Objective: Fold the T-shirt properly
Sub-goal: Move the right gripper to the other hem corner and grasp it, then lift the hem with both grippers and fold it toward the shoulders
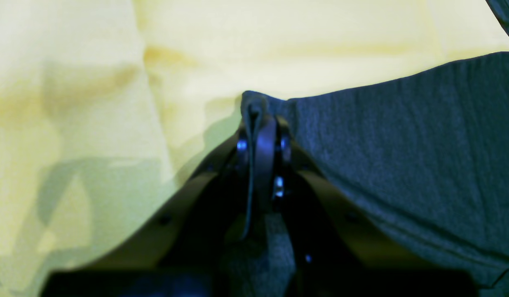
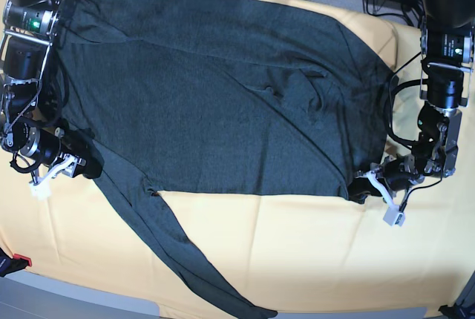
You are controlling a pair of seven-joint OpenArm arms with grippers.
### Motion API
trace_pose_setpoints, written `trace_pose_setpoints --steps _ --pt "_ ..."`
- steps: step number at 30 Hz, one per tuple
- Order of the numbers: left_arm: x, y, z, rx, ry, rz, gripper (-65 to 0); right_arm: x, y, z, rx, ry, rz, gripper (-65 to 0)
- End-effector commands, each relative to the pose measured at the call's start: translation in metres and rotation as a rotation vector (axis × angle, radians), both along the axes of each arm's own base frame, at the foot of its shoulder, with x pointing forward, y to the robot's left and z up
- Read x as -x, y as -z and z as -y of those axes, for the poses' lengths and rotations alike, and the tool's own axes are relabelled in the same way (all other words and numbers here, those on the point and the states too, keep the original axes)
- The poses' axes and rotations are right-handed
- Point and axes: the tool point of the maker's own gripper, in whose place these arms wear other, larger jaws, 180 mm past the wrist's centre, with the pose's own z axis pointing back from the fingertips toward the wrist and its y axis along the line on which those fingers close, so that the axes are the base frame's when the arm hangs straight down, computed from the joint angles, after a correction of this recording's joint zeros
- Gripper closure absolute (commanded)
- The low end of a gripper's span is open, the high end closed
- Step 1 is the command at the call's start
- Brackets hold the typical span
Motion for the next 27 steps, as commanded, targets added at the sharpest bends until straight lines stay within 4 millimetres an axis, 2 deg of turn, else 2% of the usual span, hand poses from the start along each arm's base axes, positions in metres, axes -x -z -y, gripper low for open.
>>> trace_pose_setpoints --steps 1,3,5,10,19,27 --pt "-0.015 -0.026 -0.004 0.019 -0.010 0.070 0.0 -0.009 -0.016 0.007 0.009 0.003 0.041 -34.7" --pt "-0.015 -0.026 -0.004 0.019 -0.010 0.070 0.0 -0.009 -0.016 0.007 0.010 0.003 0.040 -32.9" --pt "-0.015 -0.026 -0.004 0.019 -0.009 0.070 0.0 -0.009 -0.015 0.008 0.017 0.002 0.037 -26.3" --pt "-0.015 -0.026 -0.004 0.019 -0.010 0.070 0.0 -0.018 -0.013 0.023 0.112 0.044 0.090 0.0" --pt "-0.016 -0.028 -0.004 0.020 -0.011 0.075 0.0 -0.035 -0.031 0.029 0.121 0.086 0.186 0.0" --pt "-0.034 -0.054 -0.004 0.031 -0.024 0.165 0.0 -0.038 -0.026 0.042 0.238 0.085 0.199 0.0"
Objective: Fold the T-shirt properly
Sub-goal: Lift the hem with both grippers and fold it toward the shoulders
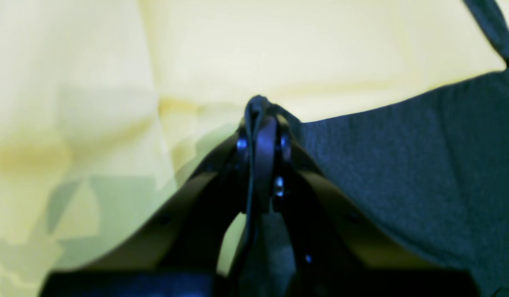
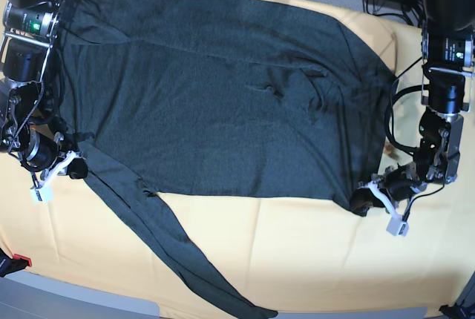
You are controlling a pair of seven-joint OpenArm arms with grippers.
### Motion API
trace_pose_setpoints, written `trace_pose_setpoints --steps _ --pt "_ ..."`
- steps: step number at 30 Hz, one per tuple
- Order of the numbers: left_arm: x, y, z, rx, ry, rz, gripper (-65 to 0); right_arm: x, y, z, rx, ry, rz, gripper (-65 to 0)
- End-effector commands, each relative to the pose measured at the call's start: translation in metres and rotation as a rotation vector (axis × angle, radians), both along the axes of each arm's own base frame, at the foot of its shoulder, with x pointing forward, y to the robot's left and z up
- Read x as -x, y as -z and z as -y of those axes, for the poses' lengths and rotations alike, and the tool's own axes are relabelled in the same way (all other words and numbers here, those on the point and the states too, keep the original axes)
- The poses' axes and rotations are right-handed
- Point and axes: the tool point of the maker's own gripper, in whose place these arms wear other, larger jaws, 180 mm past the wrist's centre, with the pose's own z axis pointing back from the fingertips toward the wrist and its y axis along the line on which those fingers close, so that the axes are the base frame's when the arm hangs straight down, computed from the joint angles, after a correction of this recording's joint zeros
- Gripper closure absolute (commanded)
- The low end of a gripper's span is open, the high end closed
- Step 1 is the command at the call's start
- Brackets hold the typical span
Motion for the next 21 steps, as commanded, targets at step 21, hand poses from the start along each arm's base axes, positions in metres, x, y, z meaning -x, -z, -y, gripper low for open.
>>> trace_pose_setpoints --steps 21 --pt "-0.027 -0.052 0.027 -0.010 0.106 0.250 0.0 -0.043 -0.060 0.023 0.104 0.020 0.181 0.0"
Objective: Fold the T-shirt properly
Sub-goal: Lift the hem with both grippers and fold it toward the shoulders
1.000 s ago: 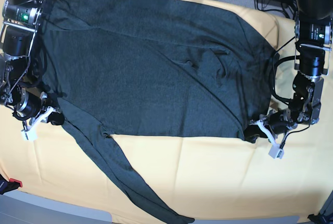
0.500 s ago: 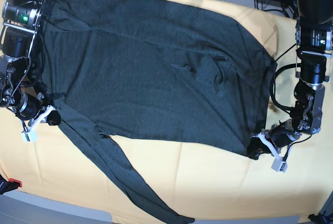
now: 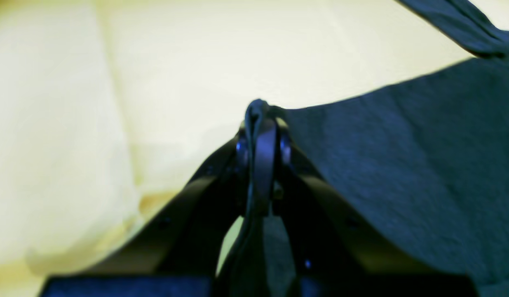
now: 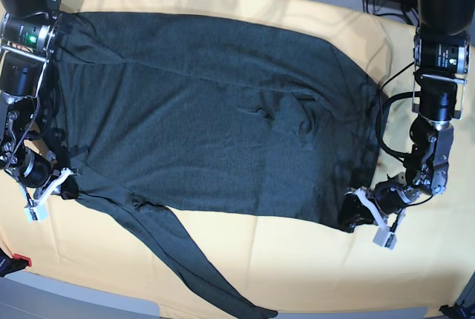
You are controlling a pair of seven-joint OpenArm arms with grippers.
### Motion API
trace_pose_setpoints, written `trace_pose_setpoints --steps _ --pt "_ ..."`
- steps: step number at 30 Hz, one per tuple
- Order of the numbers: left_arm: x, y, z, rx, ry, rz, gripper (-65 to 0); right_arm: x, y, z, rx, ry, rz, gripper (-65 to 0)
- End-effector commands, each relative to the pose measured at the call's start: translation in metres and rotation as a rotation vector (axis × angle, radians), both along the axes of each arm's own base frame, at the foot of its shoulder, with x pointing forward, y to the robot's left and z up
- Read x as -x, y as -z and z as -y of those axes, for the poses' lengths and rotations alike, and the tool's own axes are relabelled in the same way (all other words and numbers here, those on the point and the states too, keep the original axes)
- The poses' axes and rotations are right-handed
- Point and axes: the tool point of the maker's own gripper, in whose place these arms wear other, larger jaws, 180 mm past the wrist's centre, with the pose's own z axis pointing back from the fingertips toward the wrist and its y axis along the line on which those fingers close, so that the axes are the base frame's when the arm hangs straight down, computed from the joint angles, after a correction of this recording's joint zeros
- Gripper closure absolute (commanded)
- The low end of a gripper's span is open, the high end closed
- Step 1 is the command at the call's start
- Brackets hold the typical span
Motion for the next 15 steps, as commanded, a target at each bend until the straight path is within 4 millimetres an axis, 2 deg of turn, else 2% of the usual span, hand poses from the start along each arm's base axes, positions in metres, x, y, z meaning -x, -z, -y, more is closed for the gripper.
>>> trace_pose_setpoints --steps 1,9,15 --pt "-0.013 -0.032 -0.005 0.033 -0.009 0.076 0.0 -0.012 -0.028 0.010 -0.005 0.014 0.076 0.0" --pt "-0.011 -0.037 0.002 0.104 -0.005 0.049 0.0 -0.002 -0.026 0.006 0.005 -0.002 0.085 0.0" --pt "0.008 -0.045 0.030 0.097 0.105 0.023 0.0 0.024 -0.037 -0.012 0.109 -0.089 0.145 0.0"
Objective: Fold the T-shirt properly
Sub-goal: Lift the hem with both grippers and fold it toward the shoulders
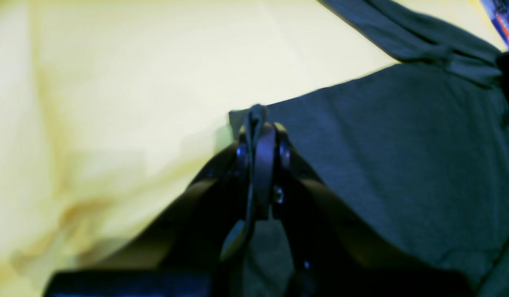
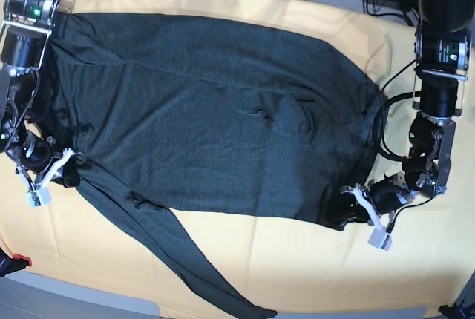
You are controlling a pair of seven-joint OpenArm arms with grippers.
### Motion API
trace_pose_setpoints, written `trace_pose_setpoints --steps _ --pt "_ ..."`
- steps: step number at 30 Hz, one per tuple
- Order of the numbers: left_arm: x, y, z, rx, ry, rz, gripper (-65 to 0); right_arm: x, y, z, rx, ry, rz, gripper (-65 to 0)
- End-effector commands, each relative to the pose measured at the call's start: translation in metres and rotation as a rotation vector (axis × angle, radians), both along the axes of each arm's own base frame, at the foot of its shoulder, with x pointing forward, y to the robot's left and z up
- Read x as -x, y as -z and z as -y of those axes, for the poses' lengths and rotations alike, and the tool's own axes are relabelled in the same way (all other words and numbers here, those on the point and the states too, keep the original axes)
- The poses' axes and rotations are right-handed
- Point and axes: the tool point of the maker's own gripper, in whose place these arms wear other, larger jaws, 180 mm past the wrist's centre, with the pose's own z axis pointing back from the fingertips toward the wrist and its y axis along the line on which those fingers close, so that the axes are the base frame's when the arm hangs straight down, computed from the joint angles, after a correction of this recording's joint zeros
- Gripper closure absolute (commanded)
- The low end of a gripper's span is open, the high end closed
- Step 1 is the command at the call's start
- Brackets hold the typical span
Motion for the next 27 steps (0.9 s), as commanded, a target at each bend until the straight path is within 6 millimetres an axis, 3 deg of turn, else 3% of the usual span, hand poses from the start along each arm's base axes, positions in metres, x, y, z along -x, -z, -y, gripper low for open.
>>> trace_pose_setpoints --steps 1,6,11,15,19,27 --pt "-0.007 -0.030 0.004 0.022 0.019 0.079 0.0 -0.008 -0.030 0.003 0.017 -0.014 0.090 0.0" --pt "0.026 -0.032 0.019 -0.027 0.113 0.123 0.0 0.017 -0.034 -0.004 0.091 -0.071 0.103 0.0" --pt "0.059 -0.017 0.018 -0.070 0.163 0.106 0.0 0.032 -0.034 -0.003 0.121 -0.097 0.096 0.0" --pt "0.073 -0.005 0.010 -0.091 0.165 0.080 0.0 0.039 -0.032 -0.002 0.127 -0.108 0.085 0.0" --pt "0.075 -0.003 -0.005 -0.121 0.152 0.070 0.0 0.051 -0.029 -0.004 0.152 -0.130 0.071 0.0" --pt "0.064 -0.025 -0.032 -0.136 0.086 0.130 0.0 0.063 -0.027 -0.011 0.208 -0.163 0.066 0.0"
